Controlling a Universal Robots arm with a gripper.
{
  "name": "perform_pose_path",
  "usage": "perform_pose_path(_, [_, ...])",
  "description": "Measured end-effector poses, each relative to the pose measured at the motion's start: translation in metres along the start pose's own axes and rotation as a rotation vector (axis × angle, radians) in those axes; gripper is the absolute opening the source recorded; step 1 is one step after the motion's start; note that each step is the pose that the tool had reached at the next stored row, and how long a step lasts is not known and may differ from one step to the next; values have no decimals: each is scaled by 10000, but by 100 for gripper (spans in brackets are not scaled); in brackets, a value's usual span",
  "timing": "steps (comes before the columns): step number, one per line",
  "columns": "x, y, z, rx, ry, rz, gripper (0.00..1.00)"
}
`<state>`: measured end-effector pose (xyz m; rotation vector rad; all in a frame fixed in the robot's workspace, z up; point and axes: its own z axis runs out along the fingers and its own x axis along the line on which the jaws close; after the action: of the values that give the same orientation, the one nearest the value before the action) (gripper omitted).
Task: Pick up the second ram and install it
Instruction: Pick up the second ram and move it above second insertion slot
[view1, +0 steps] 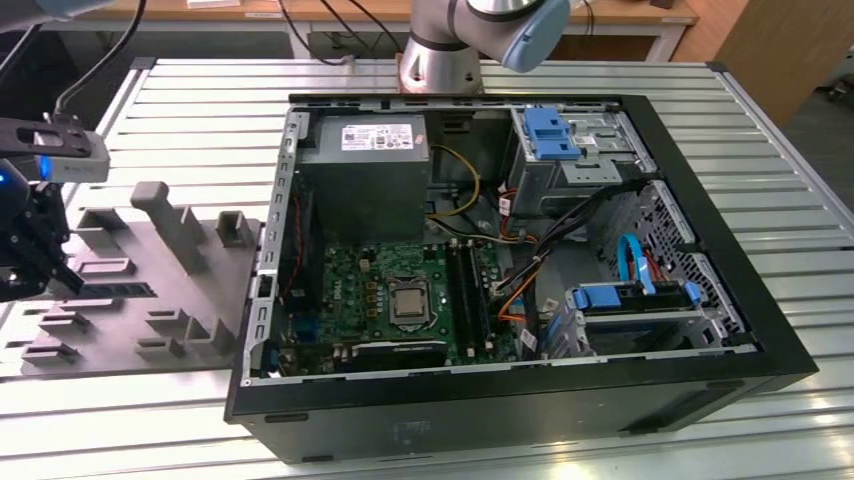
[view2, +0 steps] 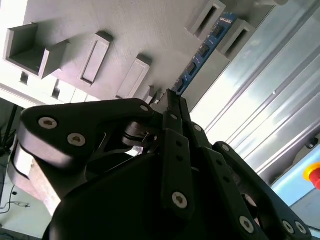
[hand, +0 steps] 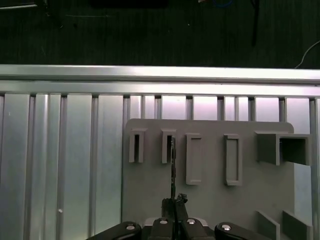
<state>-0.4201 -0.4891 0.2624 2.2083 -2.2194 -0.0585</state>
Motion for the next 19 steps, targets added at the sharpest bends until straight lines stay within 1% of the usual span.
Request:
perform_pose_path(6, [-3, 6, -188, 0, 0, 0, 13])
perform_pose_path(16, [-9, 16, -468, 0, 0, 0, 13])
perform_pose_path(19, [-11, 19, -567, -1, 1, 0, 13])
